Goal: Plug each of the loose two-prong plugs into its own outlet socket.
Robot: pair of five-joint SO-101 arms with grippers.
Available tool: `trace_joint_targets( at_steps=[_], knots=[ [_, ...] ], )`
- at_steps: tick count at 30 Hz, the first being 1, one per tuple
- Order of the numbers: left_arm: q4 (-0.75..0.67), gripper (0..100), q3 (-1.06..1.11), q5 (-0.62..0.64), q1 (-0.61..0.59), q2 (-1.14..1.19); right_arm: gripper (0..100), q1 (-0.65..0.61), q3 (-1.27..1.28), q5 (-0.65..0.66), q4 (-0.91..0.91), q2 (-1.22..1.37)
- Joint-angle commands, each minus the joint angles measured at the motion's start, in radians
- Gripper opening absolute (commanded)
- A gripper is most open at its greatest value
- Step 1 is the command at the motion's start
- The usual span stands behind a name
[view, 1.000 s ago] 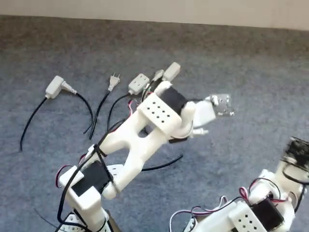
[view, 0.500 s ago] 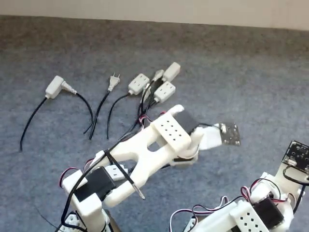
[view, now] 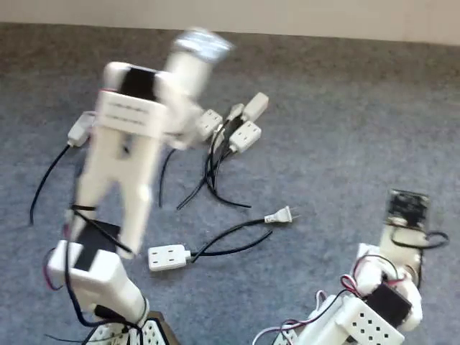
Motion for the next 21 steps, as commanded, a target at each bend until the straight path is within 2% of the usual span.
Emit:
trace_joint_targets(
  at_steps=[1,6,11,17,21],
  knots=[
    [0.005,21,0.105,-0.009,-0.18,-0.044,0.5,-0.157,-0.196,-0.044,0.064,0.16],
    [-0.146,21,0.331,-0.147,-0.346,-0.05,0.5,-0.421,-0.529,-0.041,0.125,0.615],
    [-0.342,21,0.501,-0.338,-0.507,-0.048,0.5,-0.664,-0.816,0.133,0.229,1.015],
    [-0.4,22,0.59,-0.473,-0.602,-0.048,0.5,-0.78,-1.012,0.163,0.211,1.21],
    [-0.493,22,0.588,-0.48,-0.653,-0.048,0.5,-0.825,-0.96,0.42,0.189,1.221]
  ],
)
